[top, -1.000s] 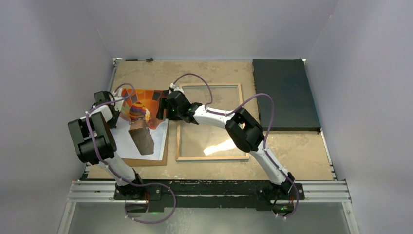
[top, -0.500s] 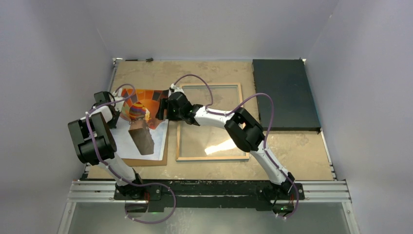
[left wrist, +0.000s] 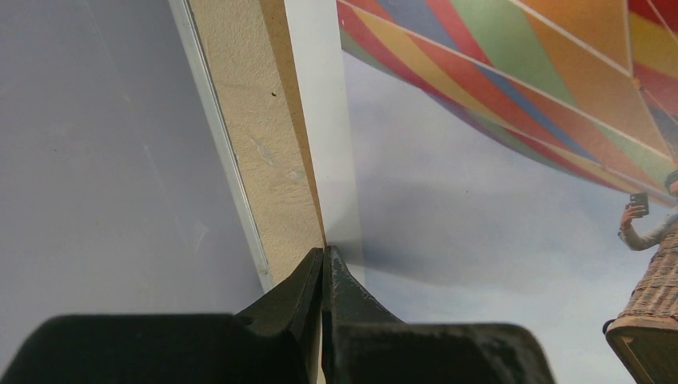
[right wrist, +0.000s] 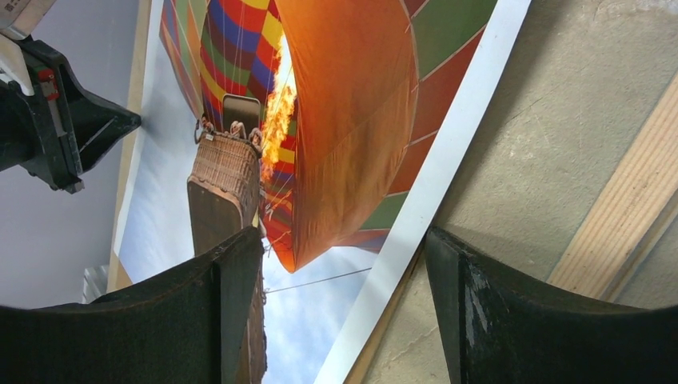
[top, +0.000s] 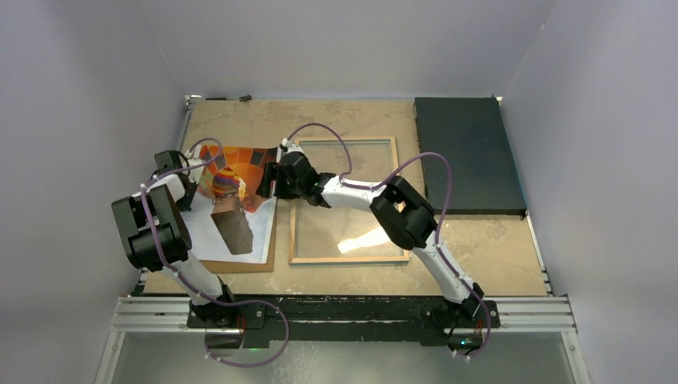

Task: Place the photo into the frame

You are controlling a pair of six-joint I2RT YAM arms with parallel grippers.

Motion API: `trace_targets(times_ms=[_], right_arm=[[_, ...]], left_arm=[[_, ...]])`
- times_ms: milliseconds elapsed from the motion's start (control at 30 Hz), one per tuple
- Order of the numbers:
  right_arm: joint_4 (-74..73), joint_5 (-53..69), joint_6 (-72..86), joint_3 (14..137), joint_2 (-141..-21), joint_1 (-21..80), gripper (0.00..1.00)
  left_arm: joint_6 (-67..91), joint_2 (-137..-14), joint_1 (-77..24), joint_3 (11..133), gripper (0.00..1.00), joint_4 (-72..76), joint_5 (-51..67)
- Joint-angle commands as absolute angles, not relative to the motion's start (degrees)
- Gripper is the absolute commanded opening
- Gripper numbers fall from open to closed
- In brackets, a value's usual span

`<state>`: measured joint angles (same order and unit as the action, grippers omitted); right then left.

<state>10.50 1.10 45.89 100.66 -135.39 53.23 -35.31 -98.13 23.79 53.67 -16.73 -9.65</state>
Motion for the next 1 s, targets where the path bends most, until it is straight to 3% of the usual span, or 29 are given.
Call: trace_targets(times_ms=[0, 967], right_arm=[[15.72, 4.57, 46.45, 100.09, -130.40, 53.92, 0.77], [5.78, -2.80, 38.90, 108.10, -133.36, 57.72, 0.77]], left_arm=[[-34.55, -99.27, 22.94, 51.23, 0.00, -20.90, -4.06], [-34.56, -99.60, 22.94, 51.54, 0.00, -21.41, -3.80]])
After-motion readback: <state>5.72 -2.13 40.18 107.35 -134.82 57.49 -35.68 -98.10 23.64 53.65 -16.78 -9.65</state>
